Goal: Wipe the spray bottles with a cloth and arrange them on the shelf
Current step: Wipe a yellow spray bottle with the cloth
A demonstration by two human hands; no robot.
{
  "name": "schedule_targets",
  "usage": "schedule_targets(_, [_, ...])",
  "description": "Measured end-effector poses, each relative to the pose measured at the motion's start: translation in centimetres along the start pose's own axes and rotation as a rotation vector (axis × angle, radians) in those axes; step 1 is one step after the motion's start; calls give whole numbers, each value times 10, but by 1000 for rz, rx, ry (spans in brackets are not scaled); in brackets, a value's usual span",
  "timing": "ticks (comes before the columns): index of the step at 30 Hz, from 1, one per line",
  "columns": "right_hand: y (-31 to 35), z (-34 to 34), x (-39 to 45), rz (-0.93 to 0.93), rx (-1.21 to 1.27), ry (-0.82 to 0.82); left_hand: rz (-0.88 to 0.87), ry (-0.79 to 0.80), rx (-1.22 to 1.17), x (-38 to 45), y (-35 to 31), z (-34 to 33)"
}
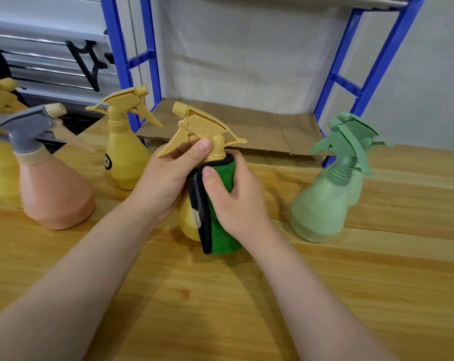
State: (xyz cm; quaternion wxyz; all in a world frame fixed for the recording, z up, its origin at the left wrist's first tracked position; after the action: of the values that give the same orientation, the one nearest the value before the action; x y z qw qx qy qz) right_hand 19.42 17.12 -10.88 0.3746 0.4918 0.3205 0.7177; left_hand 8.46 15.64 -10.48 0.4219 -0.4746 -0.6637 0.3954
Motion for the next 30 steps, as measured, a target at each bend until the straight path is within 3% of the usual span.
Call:
schedule_targets(7, [-3, 16, 2, -29, -92, -135, -45, 41, 113, 5, 5, -2])
schedule_targets(11, [10, 24, 0, 119, -364, -239, -88, 41, 163, 3, 9, -7])
schedule_targets(15, [11, 13, -1, 167, -530, -210, -129, 10, 196, 1, 9, -8])
schedule_targets(23, [-1, 1, -2, 88, -427, -105, -214, -5, 51, 5, 4, 1])
schedule_targets(30, [0, -1, -5, 115, -339, -62, -192, -132, -217, 8, -10, 21])
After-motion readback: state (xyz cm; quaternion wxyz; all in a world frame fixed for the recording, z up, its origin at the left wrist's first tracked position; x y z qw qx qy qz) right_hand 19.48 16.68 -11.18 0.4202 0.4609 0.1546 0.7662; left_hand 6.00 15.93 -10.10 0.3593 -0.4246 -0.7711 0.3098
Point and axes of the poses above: each hand's wrist, its own x-axis towards the middle knuckle, its own z-axis out of the back of the hand, y = z × x, the point moved 9 cm from there along x, towards the middle knuckle, and after that the axes turned 2 degrees about -y, right-handed, at the moved point
